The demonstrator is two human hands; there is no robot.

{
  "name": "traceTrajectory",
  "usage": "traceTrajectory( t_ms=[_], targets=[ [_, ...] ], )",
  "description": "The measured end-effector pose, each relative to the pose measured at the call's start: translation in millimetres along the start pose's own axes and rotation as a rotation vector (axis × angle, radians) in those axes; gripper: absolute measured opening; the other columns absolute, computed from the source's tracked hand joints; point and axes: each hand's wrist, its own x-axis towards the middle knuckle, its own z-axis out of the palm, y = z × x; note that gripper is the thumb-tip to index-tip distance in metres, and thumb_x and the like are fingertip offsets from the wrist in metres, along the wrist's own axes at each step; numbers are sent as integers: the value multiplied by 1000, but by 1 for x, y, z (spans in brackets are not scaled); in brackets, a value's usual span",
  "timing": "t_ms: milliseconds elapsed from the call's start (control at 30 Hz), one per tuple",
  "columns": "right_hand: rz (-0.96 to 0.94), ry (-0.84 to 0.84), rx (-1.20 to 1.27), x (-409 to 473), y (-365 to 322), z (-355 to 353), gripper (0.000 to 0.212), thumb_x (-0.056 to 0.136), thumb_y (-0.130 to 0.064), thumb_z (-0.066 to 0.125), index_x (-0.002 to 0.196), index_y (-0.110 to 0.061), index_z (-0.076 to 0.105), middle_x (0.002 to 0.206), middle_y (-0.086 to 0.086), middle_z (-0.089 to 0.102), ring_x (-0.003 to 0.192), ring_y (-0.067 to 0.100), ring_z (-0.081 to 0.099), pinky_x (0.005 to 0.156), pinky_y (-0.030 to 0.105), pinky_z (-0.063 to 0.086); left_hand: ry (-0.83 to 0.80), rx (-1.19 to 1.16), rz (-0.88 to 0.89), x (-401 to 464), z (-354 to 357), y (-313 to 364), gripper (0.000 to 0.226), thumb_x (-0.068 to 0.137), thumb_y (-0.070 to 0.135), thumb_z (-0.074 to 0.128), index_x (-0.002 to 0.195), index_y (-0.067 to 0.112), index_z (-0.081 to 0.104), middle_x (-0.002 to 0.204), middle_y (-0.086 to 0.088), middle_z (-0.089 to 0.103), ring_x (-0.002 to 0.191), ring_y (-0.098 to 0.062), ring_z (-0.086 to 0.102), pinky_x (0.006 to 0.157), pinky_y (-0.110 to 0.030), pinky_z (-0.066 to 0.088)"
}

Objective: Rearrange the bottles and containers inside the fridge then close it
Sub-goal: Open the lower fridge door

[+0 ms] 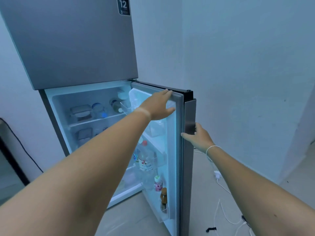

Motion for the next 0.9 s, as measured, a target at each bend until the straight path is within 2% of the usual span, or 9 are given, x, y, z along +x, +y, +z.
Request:
traceTrajectory(
  t_ms=[167, 267, 367, 633, 800, 900],
  targets=[
    [-61, 130, -52, 0, -2, -17, 66, 82, -32, 67, 139, -17, 36, 141, 6, 49, 127, 26, 48, 104, 36, 41, -66, 7, -111, -19, 6, -25, 69, 95, 40, 44, 152, 15, 15, 161, -1, 14, 147, -20, 17, 118, -37, 21],
    [-142, 238, -141, -3, -12, -22, 75, 85, -34, 62, 147, -20, 24, 153, 0, 32, 136, 23, 39, 105, 36, 38, -74, 11, -142, -30, 5, -35, 68, 95, 40, 43, 151, 14, 16, 161, -1, 15, 147, -20, 19, 118, -37, 22],
    [-182, 273, -201, -4, -25, -21, 79, 87, -35, 58, 150, -23, 12, 158, -2, 18, 140, 22, 33, 105, 38, 38, -72, 18, -162, -41, 3, -44, 67, 95, 40, 43, 151, 14, 16, 160, -2, 16, 147, -22, 19, 118, -37, 22],
    [-100, 242, -133, 0, -40, -15, 83, 88, -39, 56, 151, -24, 6, 161, 0, 6, 147, 24, 18, 113, 42, 28, -69, 59, -202, -69, -7, -67, 68, 94, 40, 46, 150, 13, 19, 159, -3, 21, 145, -23, 25, 117, -40, 25],
    [-186, 163, -230, -2, -46, -5, 75, 86, -36, 56, 149, -27, 16, 154, 0, 28, 135, 27, 39, 103, 41, 38, -65, 66, -243, -84, -10, -83, 67, 94, 41, 46, 150, 14, 20, 158, -3, 24, 142, -25, 29, 114, -38, 28],
    [-192, 74, -354, -2, -51, 7, 74, 88, -38, 54, 150, -23, 16, 159, -1, 19, 143, 24, 28, 111, 41, 31, -76, 73, -263, -92, -7, -89, 68, 94, 42, 46, 151, 15, 19, 159, -4, 21, 144, -24, 26, 116, -37, 26]
  ],
)
